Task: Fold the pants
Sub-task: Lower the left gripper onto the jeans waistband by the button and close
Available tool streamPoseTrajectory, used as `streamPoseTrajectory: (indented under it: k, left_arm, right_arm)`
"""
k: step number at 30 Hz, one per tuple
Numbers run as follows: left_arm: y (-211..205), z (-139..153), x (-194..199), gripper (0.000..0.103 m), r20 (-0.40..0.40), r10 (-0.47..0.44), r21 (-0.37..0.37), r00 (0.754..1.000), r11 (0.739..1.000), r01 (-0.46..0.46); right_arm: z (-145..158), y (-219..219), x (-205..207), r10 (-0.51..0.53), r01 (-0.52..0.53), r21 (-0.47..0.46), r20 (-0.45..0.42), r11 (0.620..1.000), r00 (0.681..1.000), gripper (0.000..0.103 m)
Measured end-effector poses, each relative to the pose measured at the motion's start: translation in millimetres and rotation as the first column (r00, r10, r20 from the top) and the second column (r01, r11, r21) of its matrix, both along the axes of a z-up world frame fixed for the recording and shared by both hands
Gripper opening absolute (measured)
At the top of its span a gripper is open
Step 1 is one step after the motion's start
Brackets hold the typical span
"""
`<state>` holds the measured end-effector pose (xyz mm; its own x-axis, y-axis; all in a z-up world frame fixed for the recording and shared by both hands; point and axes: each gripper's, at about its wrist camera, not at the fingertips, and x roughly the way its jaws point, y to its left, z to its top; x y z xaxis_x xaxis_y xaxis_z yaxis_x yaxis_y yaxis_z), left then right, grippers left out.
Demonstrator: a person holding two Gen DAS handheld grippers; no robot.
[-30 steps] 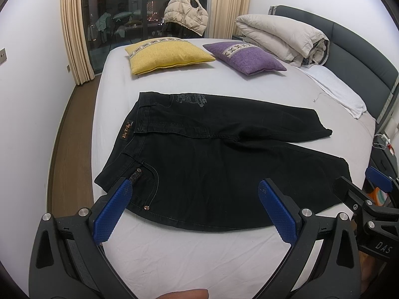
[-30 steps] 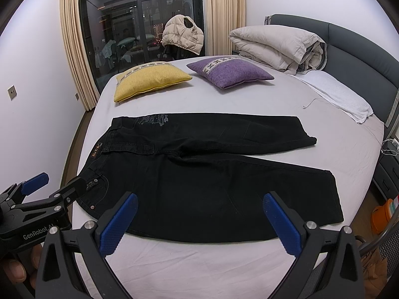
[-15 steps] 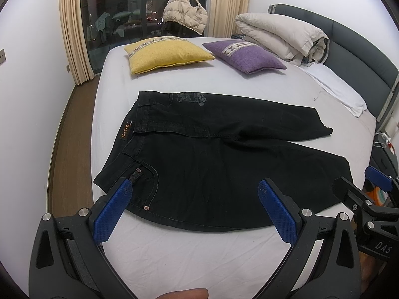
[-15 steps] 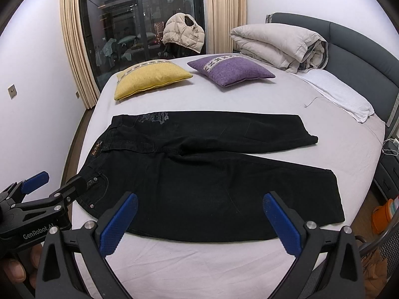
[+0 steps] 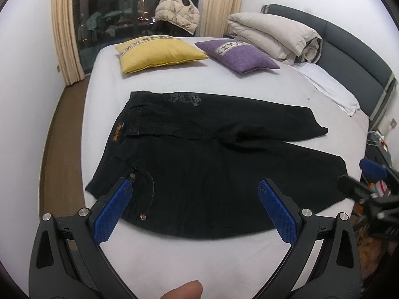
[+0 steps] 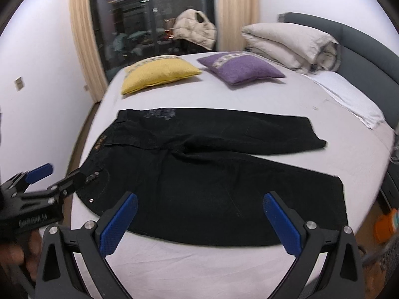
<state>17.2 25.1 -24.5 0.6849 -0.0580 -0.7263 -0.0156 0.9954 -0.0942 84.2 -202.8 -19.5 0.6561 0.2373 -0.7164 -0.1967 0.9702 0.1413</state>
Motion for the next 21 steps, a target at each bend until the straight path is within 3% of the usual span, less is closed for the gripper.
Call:
streamPoseTrajectory:
  k: [2, 4, 6, 8, 12, 14, 18, 20, 21]
  left_arm:
    - [9, -3, 17, 0.103, 0.005, -0.039, 0.000, 0.999, 0.999, 0.039]
    - [21, -7, 41, 0.103, -0.011, -0.110, -0.051, 0.994, 0.993, 0.109]
    - [36, -13, 71, 0.103, -0.059, -0.114, -0.083, 0.992, 0.991, 0.109]
    - [49, -16, 112, 0.103, -0.118, -0.112, -0.012, 0.987, 0.994, 0.111]
    - [65, -13, 190, 0.103, -0.102, -0.186, 0.045, 0.977, 0.980, 0.191]
    - [71, -19, 243, 0.103, -0.139, -0.250, 0.072, 0.958, 0.962, 0.262]
    - [71, -43, 331, 0.101, -0.226, -0.386, 0.124, 0.894, 0.899, 0.419]
    - [71, -64, 372, 0.077, -0.296, -0.442, 0.125, 0.847, 0.861, 0.493]
    - [71, -72, 385, 0.074, -0.323, -0.459, 0.123, 0.828, 0.847, 0.517]
  right_arm:
    - [2, -6, 12, 0.055, -0.055, 0.007, 0.015, 0.998, 0.998, 0.103]
    - [5, -9, 25, 0.101, -0.101, -0.004, 0.038, 0.995, 0.994, 0.103]
    - [7, -14, 42, 0.152, -0.152, -0.004, 0.065, 0.988, 0.986, 0.103]
    - [7, -17, 67, 0.193, -0.192, -0.019, 0.075, 0.981, 0.978, 0.103]
    - [-1, -22, 119, 0.312, -0.312, -0.017, 0.077, 0.950, 0.947, 0.102]
    - [-9, -23, 148, 0.374, -0.374, -0.011, 0.057, 0.927, 0.926, 0.091]
    - [-29, -26, 207, 0.465, -0.465, 0.020, 0.004, 0.885, 0.885, 0.073]
    - [-41, -31, 235, 0.490, -0.489, 0.050, -0.012, 0.871, 0.872, 0.070]
    - [-47, -32, 244, 0.495, -0.493, 0.059, -0.017, 0.868, 0.869, 0.070]
